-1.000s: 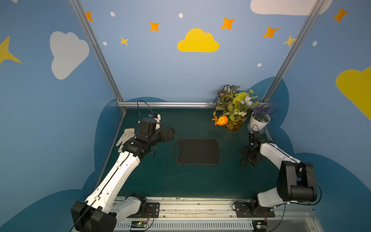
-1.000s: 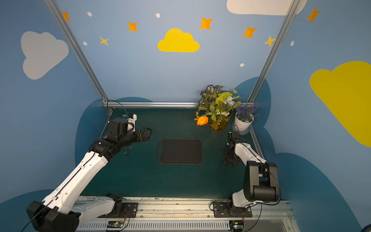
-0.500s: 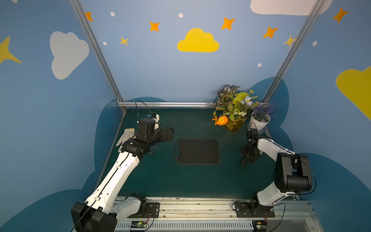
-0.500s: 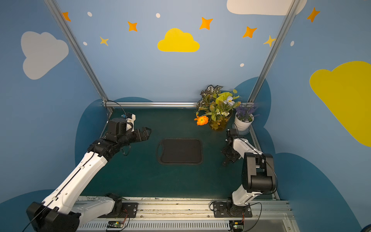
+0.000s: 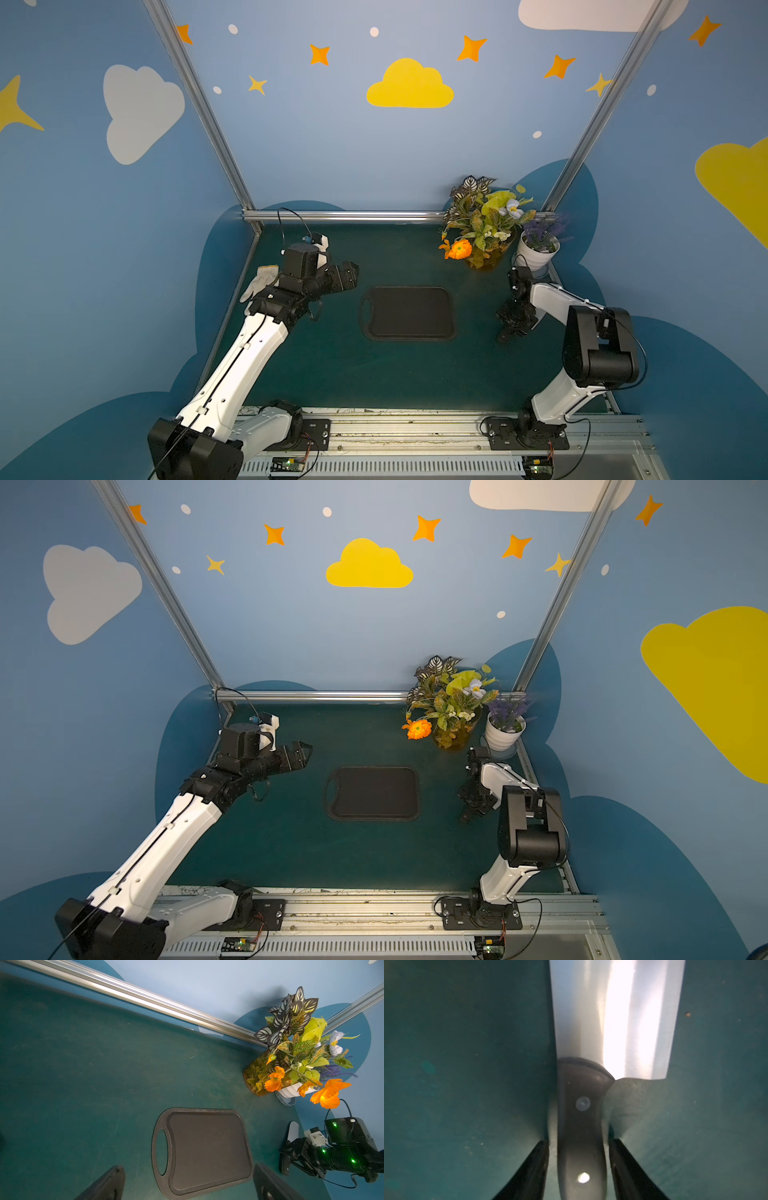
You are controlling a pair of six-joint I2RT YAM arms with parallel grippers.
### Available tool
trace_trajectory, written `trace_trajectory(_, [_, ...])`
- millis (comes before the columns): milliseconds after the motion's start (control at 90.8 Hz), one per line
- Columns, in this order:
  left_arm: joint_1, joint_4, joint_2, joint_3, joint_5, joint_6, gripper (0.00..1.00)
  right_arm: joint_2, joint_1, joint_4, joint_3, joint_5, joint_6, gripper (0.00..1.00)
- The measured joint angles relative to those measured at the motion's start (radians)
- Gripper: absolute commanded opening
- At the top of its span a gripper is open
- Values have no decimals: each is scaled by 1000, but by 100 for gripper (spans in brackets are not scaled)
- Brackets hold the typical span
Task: Align the knife with the edge of the cutting board
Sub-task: Pick up the knife at the center of the board.
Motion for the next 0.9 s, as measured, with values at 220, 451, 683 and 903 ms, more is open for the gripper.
trace_trajectory(220, [5, 3, 6, 0, 11, -8, 100, 6, 0, 1, 1, 6, -3, 48])
trace_trajectory(451, [6, 3, 10, 0, 13, -11, 100, 7, 0, 16, -4, 6, -18, 37])
trace_trajectory(683, [8, 3, 13, 0, 14, -11, 100, 5, 1, 24, -9, 4, -25, 29])
trace_trajectory(903, [10, 3, 14, 0, 17, -11, 100, -10, 5, 43, -26, 8, -37, 12])
